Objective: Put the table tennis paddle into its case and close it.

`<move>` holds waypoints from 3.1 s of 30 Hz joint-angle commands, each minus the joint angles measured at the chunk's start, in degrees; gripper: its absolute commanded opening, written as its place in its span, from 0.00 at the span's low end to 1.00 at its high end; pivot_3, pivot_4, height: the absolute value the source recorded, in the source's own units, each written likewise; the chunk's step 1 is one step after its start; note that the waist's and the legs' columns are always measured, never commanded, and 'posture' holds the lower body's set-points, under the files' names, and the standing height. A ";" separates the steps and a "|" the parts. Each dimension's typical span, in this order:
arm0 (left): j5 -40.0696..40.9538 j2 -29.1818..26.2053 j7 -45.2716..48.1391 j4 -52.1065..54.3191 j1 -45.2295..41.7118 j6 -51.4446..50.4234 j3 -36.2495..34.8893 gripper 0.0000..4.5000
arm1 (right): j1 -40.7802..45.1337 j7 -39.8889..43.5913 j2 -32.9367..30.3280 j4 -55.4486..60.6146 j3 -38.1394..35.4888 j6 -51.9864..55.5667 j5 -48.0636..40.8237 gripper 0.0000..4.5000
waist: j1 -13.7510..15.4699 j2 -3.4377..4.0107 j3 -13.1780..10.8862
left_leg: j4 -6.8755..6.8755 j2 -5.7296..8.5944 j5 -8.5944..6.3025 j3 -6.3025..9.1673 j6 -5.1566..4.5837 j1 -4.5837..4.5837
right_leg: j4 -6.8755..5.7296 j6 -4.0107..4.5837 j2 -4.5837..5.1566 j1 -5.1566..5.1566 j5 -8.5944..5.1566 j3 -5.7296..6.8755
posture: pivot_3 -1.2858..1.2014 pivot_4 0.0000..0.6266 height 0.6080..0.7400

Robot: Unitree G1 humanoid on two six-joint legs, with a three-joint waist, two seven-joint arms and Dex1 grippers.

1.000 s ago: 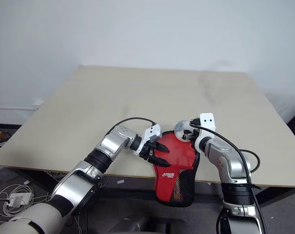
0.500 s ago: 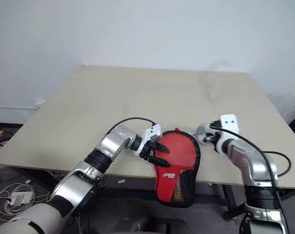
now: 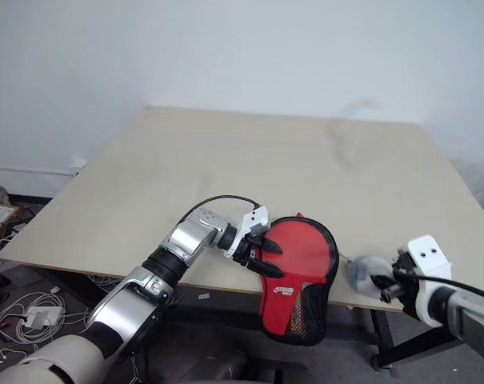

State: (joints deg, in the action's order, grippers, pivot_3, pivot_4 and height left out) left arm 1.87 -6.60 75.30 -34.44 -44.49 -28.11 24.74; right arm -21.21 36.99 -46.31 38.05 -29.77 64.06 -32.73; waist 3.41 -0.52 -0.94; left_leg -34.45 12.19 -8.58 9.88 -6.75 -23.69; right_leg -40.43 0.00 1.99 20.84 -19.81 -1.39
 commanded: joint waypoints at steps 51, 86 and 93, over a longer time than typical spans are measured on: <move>-1.46 4.29 3.50 -3.04 0.57 -9.30 6.32 0.87 | -49.59 22.74 -1.94 21.95 1.79 -30.13 6.34 0.08 | 2.11 0.20 0.59 | -0.42 0.25 -0.81 -0.30 -1.18 0.17 | 0.94 -1.10 0.39 -0.96 -0.72 0.11 | 0.52 0.00 1.00; -0.21 5.54 2.22 -5.74 -1.34 -10.01 5.23 0.87 | -26.72 -9.55 -11.77 12.04 -10.89 -23.40 -30.22 0.86 | 2.03 0.06 0.64 | -0.52 0.06 -1.26 -1.59 -1.89 0.28 | 1.71 -1.64 1.16 -1.34 -0.33 0.11 | 0.52 0.00 1.00; -0.15 4.87 1.63 -4.93 -1.18 -10.33 5.03 0.87 | 4.32 -29.84 -3.16 -8.50 4.68 -14.94 -24.18 0.86 | 2.15 0.09 0.66 | -0.33 0.16 -1.25 -2.01 -1.89 0.47 | 1.74 -1.87 2.03 -1.21 -0.11 0.58 | 0.52 0.00 1.00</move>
State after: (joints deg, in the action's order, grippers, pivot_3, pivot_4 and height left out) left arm 3.30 -1.18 78.10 -37.04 -47.09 -36.70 27.72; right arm -19.52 10.17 -50.30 31.89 -26.44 47.84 -58.30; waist 5.56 -0.43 -0.28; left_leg -34.75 12.34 -9.83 7.87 -8.64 -23.22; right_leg -38.69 -1.87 4.00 19.67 -19.91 -0.81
